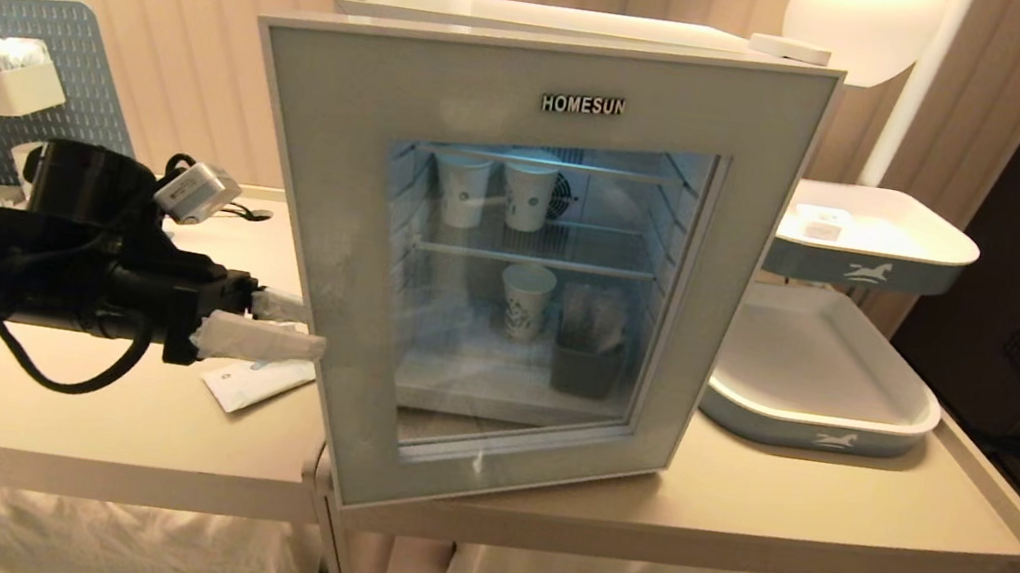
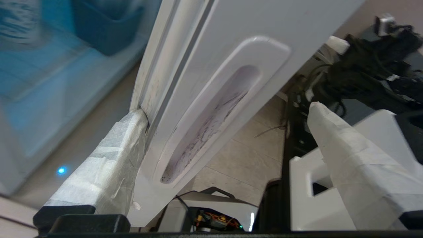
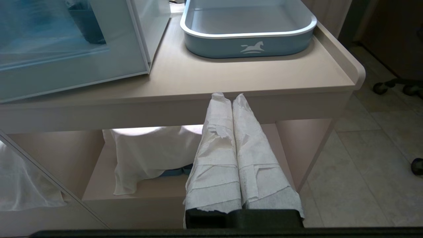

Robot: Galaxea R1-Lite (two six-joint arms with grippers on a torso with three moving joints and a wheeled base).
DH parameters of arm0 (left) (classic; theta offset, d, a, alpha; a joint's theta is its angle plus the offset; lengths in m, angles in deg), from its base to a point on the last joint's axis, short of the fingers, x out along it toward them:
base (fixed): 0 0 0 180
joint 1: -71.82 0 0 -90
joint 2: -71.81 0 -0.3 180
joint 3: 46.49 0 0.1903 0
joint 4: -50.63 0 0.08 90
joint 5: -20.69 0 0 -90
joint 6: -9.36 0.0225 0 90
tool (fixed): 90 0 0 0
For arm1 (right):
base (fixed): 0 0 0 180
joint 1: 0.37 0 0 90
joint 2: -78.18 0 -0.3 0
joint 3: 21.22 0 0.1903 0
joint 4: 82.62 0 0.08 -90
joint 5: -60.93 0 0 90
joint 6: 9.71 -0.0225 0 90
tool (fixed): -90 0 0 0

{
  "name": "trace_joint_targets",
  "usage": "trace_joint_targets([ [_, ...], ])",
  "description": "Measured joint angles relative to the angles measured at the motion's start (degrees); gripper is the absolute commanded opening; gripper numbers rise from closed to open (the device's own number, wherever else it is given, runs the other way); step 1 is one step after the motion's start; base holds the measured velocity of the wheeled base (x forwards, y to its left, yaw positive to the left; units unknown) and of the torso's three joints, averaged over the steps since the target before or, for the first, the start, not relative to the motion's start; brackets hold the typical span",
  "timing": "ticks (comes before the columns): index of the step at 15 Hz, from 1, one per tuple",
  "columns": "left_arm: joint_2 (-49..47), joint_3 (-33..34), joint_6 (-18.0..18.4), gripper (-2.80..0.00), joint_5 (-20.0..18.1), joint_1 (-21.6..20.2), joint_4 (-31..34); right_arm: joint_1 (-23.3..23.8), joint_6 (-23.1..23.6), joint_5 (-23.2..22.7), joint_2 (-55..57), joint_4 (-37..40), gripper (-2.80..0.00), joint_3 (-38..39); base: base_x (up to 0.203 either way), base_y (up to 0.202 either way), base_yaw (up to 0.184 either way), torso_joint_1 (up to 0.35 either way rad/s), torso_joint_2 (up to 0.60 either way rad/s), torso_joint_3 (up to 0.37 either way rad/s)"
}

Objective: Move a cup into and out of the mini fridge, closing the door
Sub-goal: Open the freezer door

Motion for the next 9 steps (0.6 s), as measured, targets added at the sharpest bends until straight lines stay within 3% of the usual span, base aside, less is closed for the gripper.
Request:
trace_joint_targets([
  [3, 7.0, 7.0, -0.5, 0.0, 0.0, -0.9, -0.6, 0.1, 0.0, 0.0, 0.0, 0.0, -2.8, 0.0, 0.0, 0.0, 0.0, 0.0, 0.0, 0.0],
  [6, 9.7, 9.7, -2.5, 0.0, 0.8, -6.0, -1.9, 0.1, 0.0, 0.0, 0.0, 0.0, -2.8, 0.0, 0.0, 0.0, 0.0, 0.0, 0.0, 0.0],
  [9, 5.2, 8.1, -2.6, 0.0, 5.5, -8.7, -2.6, 0.0, 0.1, 0.0, 0.0, 0.0, -2.8, 0.0, 0.0, 0.0, 0.0, 0.0, 0.0, 0.0],
])
